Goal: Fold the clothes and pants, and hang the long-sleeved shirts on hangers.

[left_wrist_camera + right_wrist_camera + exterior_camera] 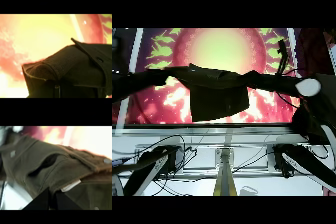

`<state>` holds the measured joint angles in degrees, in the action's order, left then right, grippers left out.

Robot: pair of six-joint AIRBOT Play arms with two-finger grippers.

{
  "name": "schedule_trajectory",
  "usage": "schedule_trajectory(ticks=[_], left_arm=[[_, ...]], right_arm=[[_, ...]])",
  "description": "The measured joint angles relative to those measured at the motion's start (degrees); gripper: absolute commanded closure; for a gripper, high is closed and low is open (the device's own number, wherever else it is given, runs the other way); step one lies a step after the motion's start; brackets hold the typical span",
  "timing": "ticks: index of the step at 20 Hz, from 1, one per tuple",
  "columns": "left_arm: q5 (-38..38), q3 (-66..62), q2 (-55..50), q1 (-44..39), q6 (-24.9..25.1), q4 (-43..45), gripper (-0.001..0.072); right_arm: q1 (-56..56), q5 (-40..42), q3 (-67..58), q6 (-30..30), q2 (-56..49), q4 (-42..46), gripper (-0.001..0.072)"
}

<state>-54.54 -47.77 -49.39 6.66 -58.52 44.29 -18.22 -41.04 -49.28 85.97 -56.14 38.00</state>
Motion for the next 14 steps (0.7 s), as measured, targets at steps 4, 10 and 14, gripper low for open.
schedule_trajectory(ticks=[4, 10, 14], left_arm=[[-2.12, 1.95, -6.58, -3.37, 0.42, -0.90, 0.0681], [-20.83, 4.09, -8.70, -6.34, -4.70, 5.77, 0.0680], [-25.55, 8.26, -8.94, -8.59, -6.38, 10.84, 0.0431]], right_arm=[[3.82, 0.17, 0.85, 0.20, -5.14, 2.47, 0.0665], [10.21, -25.00, 1.70, -0.79, -6.95, 14.97, 0.0666], [9.22, -35.04, 3.13, -2.23, -7.15, 19.80, -0.0008]])
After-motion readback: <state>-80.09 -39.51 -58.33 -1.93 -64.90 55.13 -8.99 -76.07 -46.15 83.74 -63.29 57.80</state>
